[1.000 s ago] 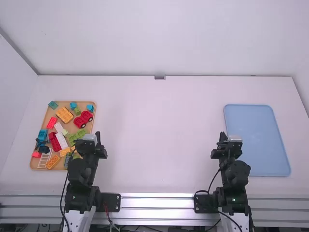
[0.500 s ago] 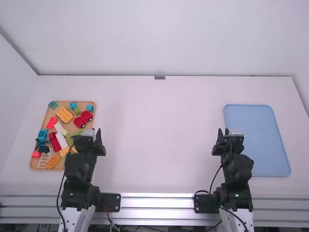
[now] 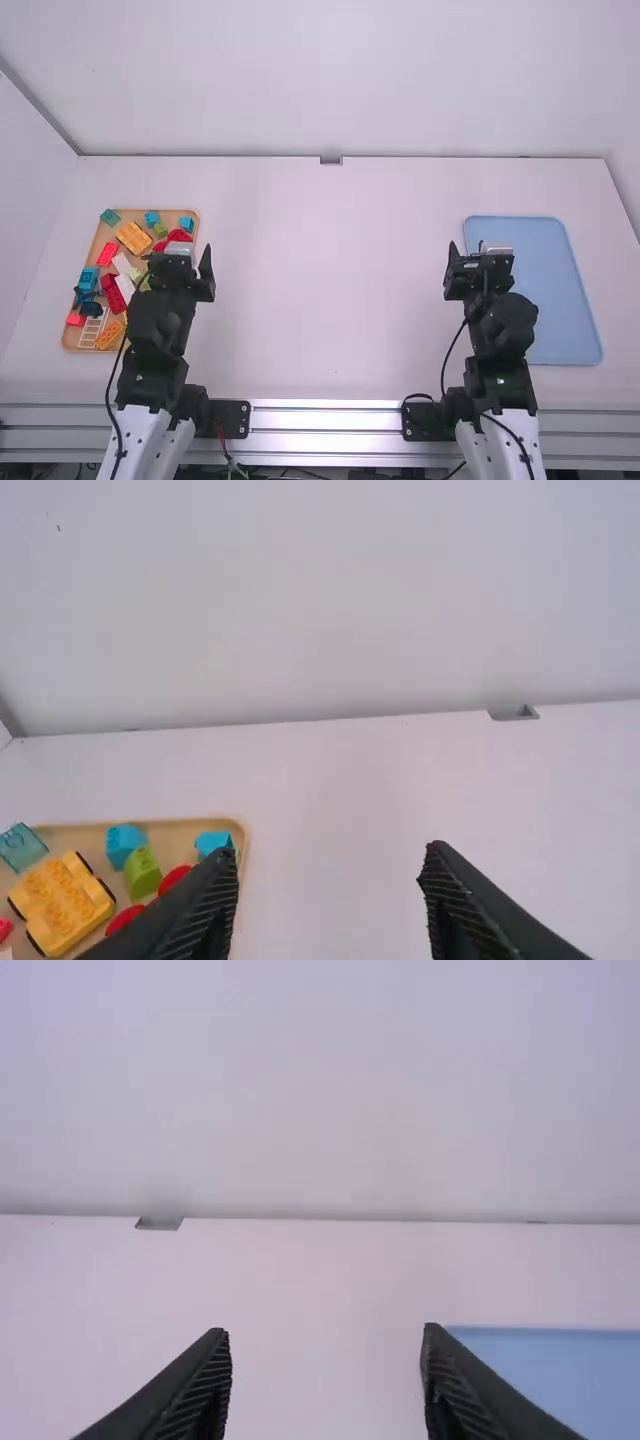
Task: Assemble lego blocks to make yellow taxi
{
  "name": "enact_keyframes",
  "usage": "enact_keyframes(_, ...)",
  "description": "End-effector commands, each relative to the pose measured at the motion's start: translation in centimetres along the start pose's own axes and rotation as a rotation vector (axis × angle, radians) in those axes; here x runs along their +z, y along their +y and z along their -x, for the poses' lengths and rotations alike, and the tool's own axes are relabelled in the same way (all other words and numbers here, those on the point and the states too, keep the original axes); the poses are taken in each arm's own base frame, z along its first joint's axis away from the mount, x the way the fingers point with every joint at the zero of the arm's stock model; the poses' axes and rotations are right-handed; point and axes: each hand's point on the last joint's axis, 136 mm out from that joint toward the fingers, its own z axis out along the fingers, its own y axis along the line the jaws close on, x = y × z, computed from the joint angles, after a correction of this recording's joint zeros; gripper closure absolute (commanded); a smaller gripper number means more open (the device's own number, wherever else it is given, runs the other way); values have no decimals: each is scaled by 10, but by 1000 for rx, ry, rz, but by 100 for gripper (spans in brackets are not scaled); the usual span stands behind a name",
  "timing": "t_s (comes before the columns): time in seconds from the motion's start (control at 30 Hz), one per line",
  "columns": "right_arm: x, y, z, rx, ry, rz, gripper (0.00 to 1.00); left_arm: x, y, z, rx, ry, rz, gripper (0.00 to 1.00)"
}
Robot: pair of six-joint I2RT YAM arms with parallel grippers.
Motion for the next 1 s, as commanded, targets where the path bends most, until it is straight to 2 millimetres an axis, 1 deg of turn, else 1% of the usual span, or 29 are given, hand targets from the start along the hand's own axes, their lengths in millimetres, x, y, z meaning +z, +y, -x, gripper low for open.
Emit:
enact_keyframes(0.0, 3, 0, 25, 19, -34, 7, 43, 3, 3, 19, 16, -23, 16, 43)
enact_keyframes(0.03, 7, 3, 29, 30, -30, 25, 40, 6, 3, 24, 10, -20, 17, 40)
enact_keyframes(0.13, 15, 5, 33, 34, -15, 32, 35, 11, 2, 31, 24, -16, 17, 35)
enact_keyframes(0.17, 17, 5, 34, 35, -11, 32, 35, 13, 2, 33, 29, -16, 17, 34)
enact_keyframes(0.2, 21, 5, 37, 35, -7, 37, 32, 15, 2, 36, 32, -16, 19, 32)
enact_keyframes(0.27, 27, 6, 40, 37, 2, 45, 28, 19, 3, 41, 36, -16, 23, 28)
enact_keyframes(0.37, 41, 7, 41, 73, 27, 52, 22, 26, 6, 49, 29, -13, 39, 22)
enact_keyframes(0.4, 47, 7, 40, 77, 40, 54, 20, 29, 10, 51, -1, -11, 66, 20)
enact_keyframes(0.43, 48, 7, 40, 77, 43, 54, 20, 29, 11, 52, -6, -11, 73, 20)
enact_keyframes(0.5, 58, 7, 35, 74, 74, 59, 16, 32, 28, 54, -75, 6, 180, 16)
enact_keyframes(0.57, 66, 8, 31, 76, 98, 62, 14, 35, 40, 54, -100, 33, 251, 14)
enact_keyframes(0.73, 83, 14, 23, 82, 144, 83, 8, 54, 48, 55, -108, 138, 300, 8)
enact_keyframes(0.77, 85, 17, 23, 78, 152, 93, 7, 61, 53, 54, -119, 172, 324, 6)
enact_keyframes(0.93, 91, 29, 20, 50, 175, 127, 3, 78, 82, 44, -190, 272, 460, 3)
enact_keyframes(0.97, 91, 29, 20, 50, 176, 128, 3, 79, 84, 43, -197, 279, 467, 3)
